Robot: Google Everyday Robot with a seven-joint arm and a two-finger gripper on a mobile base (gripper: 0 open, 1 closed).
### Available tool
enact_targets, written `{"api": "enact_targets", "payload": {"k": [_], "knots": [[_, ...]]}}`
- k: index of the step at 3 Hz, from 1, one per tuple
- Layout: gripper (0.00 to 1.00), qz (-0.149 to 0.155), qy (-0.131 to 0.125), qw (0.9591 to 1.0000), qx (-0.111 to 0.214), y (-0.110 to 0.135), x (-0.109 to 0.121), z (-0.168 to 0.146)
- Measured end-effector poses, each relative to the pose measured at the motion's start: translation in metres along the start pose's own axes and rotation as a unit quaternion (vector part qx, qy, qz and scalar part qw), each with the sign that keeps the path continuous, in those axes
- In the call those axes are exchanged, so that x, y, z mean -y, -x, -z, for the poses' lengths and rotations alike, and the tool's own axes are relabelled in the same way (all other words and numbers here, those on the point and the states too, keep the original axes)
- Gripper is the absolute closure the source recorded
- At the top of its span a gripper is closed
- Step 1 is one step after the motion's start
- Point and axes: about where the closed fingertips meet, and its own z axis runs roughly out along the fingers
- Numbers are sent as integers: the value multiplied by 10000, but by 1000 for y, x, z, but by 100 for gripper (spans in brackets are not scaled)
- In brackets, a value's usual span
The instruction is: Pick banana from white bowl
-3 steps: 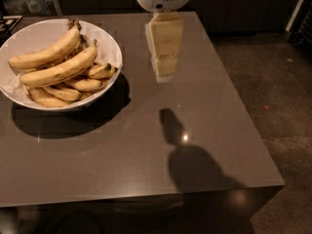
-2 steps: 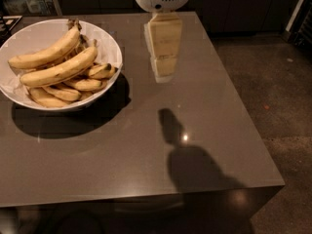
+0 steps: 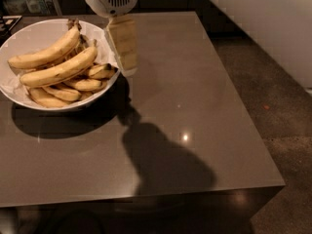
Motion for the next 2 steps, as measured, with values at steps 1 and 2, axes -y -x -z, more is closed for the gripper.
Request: {"api": "enact_targets", "payload": {"k": [1, 2], "knots": [[0, 51, -43, 10000, 34, 4, 4, -1], [0, -79, -43, 10000, 18, 5, 7, -9]]}}
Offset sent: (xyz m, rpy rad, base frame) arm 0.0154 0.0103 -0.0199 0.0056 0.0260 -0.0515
